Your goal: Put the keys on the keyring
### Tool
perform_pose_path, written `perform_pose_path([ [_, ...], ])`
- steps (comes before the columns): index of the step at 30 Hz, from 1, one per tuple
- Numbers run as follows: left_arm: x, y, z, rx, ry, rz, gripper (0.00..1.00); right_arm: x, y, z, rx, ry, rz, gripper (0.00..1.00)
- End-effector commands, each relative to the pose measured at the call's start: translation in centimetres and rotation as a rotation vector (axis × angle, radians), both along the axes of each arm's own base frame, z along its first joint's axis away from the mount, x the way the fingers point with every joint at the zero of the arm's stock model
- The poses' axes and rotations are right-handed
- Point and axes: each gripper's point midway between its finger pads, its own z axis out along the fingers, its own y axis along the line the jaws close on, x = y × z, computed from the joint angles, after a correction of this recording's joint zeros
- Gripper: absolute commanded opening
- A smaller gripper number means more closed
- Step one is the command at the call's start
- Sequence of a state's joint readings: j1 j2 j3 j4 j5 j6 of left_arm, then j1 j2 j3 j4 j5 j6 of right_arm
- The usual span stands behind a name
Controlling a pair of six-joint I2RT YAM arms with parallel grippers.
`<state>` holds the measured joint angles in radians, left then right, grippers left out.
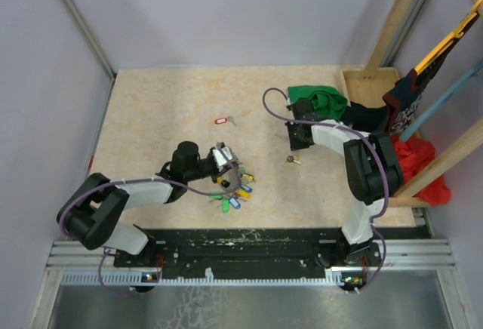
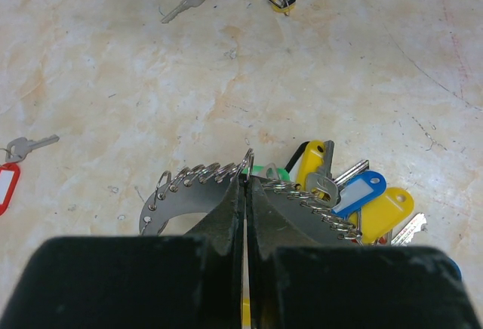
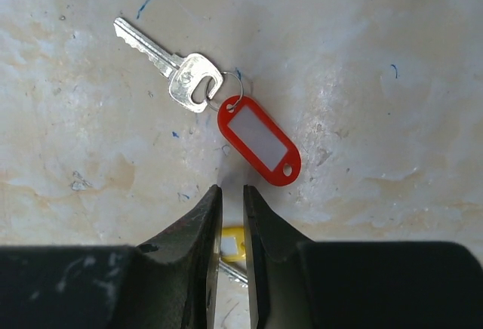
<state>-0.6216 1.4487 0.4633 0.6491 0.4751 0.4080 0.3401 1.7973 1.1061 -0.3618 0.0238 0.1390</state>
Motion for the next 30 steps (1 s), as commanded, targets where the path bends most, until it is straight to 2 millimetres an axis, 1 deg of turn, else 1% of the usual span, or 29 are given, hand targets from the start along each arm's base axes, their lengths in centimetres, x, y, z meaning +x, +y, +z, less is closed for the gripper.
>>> perform_pose_path([
  [1,0.3,-0.8,1.1,-0.024,-0.016,-0.024,0.00,0.0,0.4,1.0,0.012,-0.003,-0.005,0.18],
  [5,0.3,-1.0,1.1,-0.025,-0.009,-0.031,0.00,-2.4,-0.1,1.1,0.018,0.029,-0.023,0.18],
  [8,0.2,-1.0,1.1,-0.026,-0.006,-0.034,0.00,-4.2,0.1,1.3,0.016,0.050,-0.005,0.19],
  [10,0.2,-1.0,1.1,-0.027,-0.005,-0.035,0.00,-5.4,0.5,0.8,0.016,0.077,0.014,0.19],
  [11,0.2,-1.0,1.1,-0.027,-0.006,-0.036,0.00,-5.7,0.7,1.5,0.027,0.063,0.019,0.19],
  [14,0.2,-1.1,1.1,-0.026,-0.004,-0.038,0.00,-6.8,1.4,1.6,0.035,0.066,0.029,0.19],
  [17,0.2,-1.1,1.1,-0.026,-0.002,-0.040,0.00,-7.6,2.6,2.1,0.059,0.065,0.060,0.20],
  [20,0.1,-1.1,1.2,-0.026,-0.001,-0.042,0.00,-7.6,3.0,3.3,0.072,0.029,0.088,0.23],
  [21,0.1,-1.1,1.2,-0.026,-0.001,-0.043,0.00,-7.4,3.0,3.9,0.075,0.004,0.102,0.25],
  [23,0.1,-1.1,1.1,-0.026,0.000,-0.044,0.00,-7.3,3.1,4.6,0.074,-0.024,0.138,0.29],
  [26,0.0,-1.2,1.1,-0.027,0.003,-0.046,0.00,-7.0,3.6,4.8,0.083,-0.053,0.194,0.32],
  [30,0.0,-1.2,1.1,-0.026,0.007,-0.050,0.00,-6.4,4.2,4.2,0.095,-0.072,0.234,0.34],
])
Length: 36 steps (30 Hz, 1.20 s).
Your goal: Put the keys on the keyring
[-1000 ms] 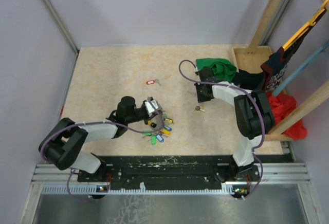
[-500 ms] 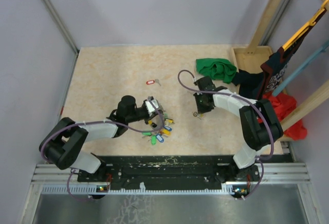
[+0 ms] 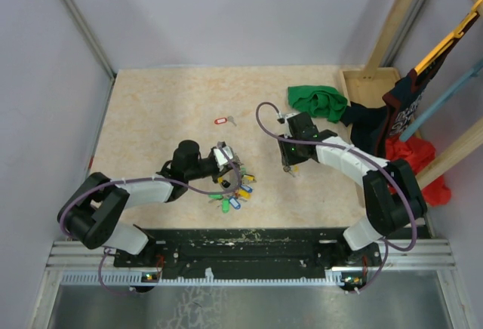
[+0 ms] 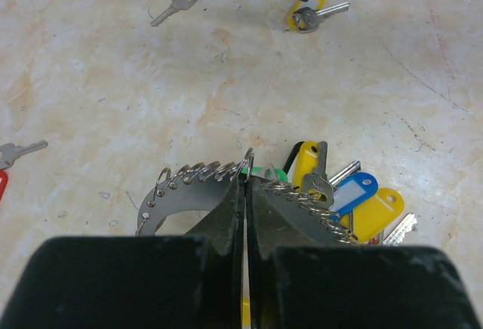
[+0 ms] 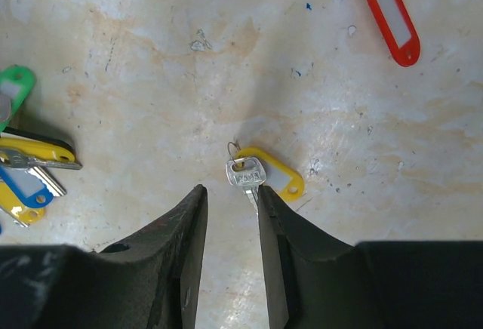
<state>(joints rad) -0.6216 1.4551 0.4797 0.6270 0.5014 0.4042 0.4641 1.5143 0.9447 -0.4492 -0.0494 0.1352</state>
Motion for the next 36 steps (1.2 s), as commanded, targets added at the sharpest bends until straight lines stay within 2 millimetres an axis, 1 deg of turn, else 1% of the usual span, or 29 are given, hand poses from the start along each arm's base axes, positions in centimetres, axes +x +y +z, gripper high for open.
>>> perform_pose_path([
  [1,0.2,-0.8,1.1,-0.025,-0.012,-0.027,0.00,1.1,1.1,0.1,0.028,-0.065,0.071,0.34],
  [4,0.2,-0.8,1.0,-0.024,-0.011,-0.026,0.00,1.3,1.3,-0.7,0.024,-0.058,0.088,0.30],
  [9,0.2,-0.9,1.0,-0.023,-0.007,-0.032,0.00,2.0,1.2,-1.3,0.001,-0.072,0.094,0.25],
  [18,0.1,-1.0,1.0,-0.024,-0.002,-0.037,0.00,1.5,1.3,-2.2,-0.002,-0.032,0.111,0.21],
  [23,0.1,-1.1,0.9,-0.022,0.002,-0.039,0.00,1.5,1.4,-2.7,-0.006,-0.023,0.115,0.16],
  [26,0.1,-1.0,0.8,-0.021,0.004,-0.039,0.00,1.5,1.5,-2.7,-0.009,-0.014,0.121,0.12],
  [31,0.1,-1.1,0.8,-0.019,0.007,-0.041,0.00,1.4,1.7,-2.3,-0.013,-0.006,0.129,0.00],
  [34,0.1,-1.0,0.8,-0.019,0.008,-0.038,0.00,1.4,1.8,-1.7,-0.029,0.014,0.126,0.00],
  [36,0.1,-1.0,0.8,-0.018,0.007,-0.037,0.00,1.2,1.5,-2.1,-0.063,0.061,0.119,0.00],
])
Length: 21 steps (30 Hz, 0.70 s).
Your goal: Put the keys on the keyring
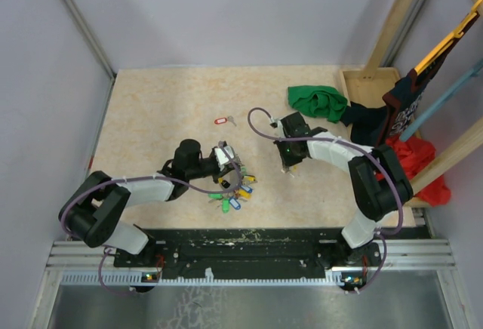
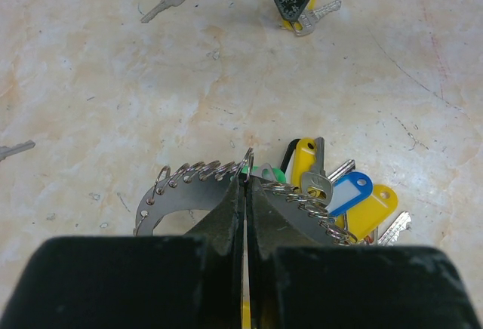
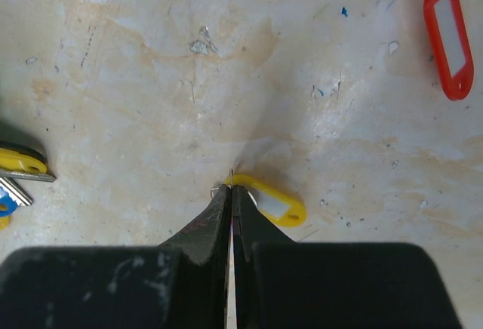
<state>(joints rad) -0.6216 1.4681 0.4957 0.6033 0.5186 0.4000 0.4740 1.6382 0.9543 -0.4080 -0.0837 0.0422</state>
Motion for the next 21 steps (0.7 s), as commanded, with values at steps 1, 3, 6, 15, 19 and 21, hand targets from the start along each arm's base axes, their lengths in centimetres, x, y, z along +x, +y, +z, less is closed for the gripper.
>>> perform_pose_path([
  [1,0.3,-0.8,1.2,-0.023,-0.019,-0.023,0.00,1.1,0.8,1.3,-0.031,0.026,0.009,0.00],
  [3,0.3,-0.8,1.1,-0.020,-0.016,-0.023,0.00,0.9,0.6,1.4,-0.058,0.063,0.001,0.00],
  [6,0.3,-0.8,1.1,-0.020,-0.016,-0.025,0.00,0.7,0.6,1.4,-0.096,0.113,0.004,0.00],
  [15,0.3,-0.8,1.0,-0.012,-0.012,-0.026,0.00,2.0,1.9,0.5,-0.181,0.171,0.025,0.00],
  [19,0.4,-0.8,1.1,-0.011,-0.012,-0.024,0.00,2.4,2.6,0.9,-0.174,0.144,0.026,0.11],
  [21,0.3,-0.8,1.2,-0.013,-0.014,-0.026,0.00,2.3,2.9,1.6,-0.146,0.120,0.031,0.16],
])
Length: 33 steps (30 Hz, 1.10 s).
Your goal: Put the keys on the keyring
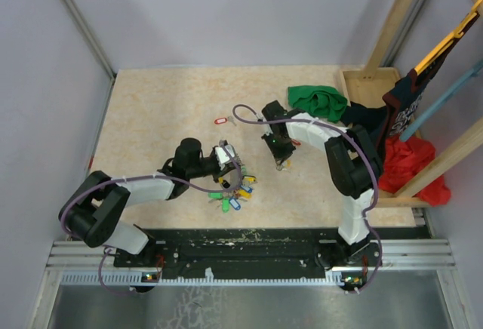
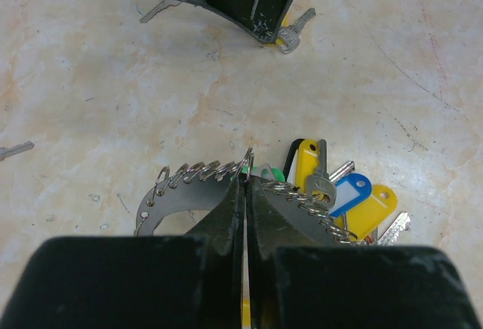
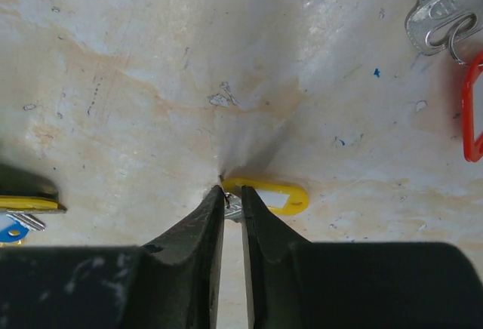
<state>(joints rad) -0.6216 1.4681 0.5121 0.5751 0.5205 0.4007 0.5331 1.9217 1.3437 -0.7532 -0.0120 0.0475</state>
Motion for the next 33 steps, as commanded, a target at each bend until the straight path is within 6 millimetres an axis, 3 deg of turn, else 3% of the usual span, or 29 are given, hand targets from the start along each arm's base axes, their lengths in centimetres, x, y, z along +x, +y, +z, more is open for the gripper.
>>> perform_pose_path([
  [1,0.2,-0.7,1.1,-0.019,-0.022,-0.024,0.00,0.9,1.4,2.4,0.055,-0.081,0.007,0.18],
  [8,0.2,-0.8,1.1,-0.022,-0.019,-0.024,0.00,0.9,2.2,5.0,0.208,-0.256,-0.004,0.26],
  [9,0.2,-0.8,1.1,-0.022,-0.019,-0.025,0.00,1.2,2.4,6.3,0.242,-0.307,-0.007,0.26],
  [21,0.1,-0.9,1.2,-0.031,-0.016,-0.033,0.00,1.1,2.1,6.3,0.413,-0.585,-0.034,0.27],
  [33,0.0,-0.9,1.2,-0.034,-0.014,-0.032,0.00,0.8,1.8,3.6,0.382,-0.562,-0.051,0.22],
])
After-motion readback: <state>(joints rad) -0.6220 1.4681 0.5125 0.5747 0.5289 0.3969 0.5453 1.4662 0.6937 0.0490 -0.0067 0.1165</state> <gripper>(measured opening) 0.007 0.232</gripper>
